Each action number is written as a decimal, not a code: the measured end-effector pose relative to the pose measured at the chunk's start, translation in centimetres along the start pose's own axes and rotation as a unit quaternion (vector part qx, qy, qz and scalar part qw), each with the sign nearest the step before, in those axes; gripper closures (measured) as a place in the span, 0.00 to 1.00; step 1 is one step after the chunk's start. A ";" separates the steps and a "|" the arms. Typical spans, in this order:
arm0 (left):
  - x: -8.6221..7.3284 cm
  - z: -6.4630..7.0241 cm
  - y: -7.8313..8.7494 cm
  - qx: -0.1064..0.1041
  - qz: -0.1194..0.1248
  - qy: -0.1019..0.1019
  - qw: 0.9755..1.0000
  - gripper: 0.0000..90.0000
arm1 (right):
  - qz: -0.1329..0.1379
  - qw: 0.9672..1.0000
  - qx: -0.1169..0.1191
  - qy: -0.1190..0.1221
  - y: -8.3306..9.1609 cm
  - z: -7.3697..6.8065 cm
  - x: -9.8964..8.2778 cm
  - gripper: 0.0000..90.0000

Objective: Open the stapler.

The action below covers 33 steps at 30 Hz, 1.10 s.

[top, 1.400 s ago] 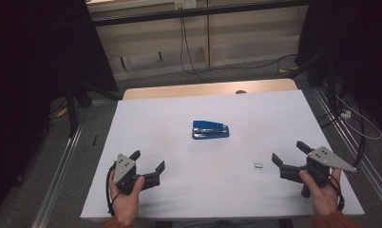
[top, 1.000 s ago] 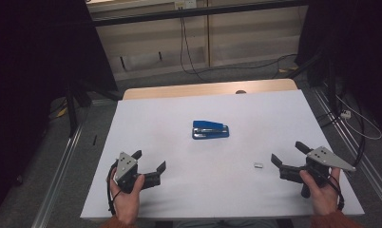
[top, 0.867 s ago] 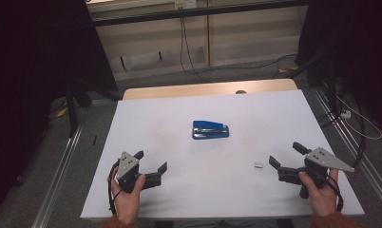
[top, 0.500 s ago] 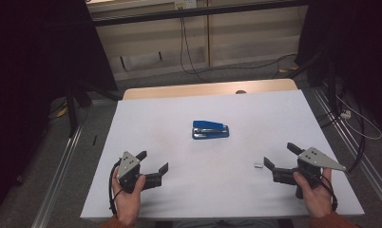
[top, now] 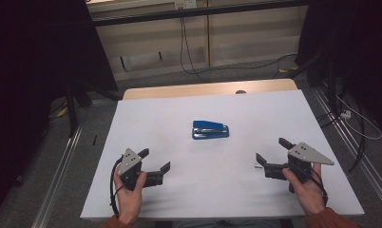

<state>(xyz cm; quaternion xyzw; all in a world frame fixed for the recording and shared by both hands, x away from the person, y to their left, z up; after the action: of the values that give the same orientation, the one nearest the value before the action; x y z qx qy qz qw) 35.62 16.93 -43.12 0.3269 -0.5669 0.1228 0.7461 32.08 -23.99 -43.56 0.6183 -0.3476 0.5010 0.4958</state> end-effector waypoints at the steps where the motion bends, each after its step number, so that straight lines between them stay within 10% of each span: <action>1: 0.1 -0.1 -0.1 0.000 -0.001 -0.001 1.000 0.06 | 0.002 1.000 0.008 0.002 -0.2 -0.2 0.1 0.01; 12: 0.2 -0.8 -1.6 -0.004 -0.009 -0.011 1.000 0.05 | -0.011 0.998 0.060 0.012 -2.7 -3.2 0.3 0.03; 33: 1.5 -0.2 -6.4 -0.016 -0.036 -0.032 0.999 0.06 | -0.016 0.996 0.083 0.034 -6.1 -5.6 0.7 0.16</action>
<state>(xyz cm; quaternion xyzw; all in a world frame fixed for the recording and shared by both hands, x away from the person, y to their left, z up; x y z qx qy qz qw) 39.82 11.87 -43.96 0.3390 -0.5804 0.0767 0.7364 36.38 -16.92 -44.44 0.6450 -0.2780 0.5411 0.4625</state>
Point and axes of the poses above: each handheld gripper's, and its own axes: y roughly backward along the jaws, x roughly out of its top, z roughly to its right, the point moved 4 cm from there along -y, roughly forward along the jaws, and after that the axes turned 10 degrees about -x, right-handed, at the moved point
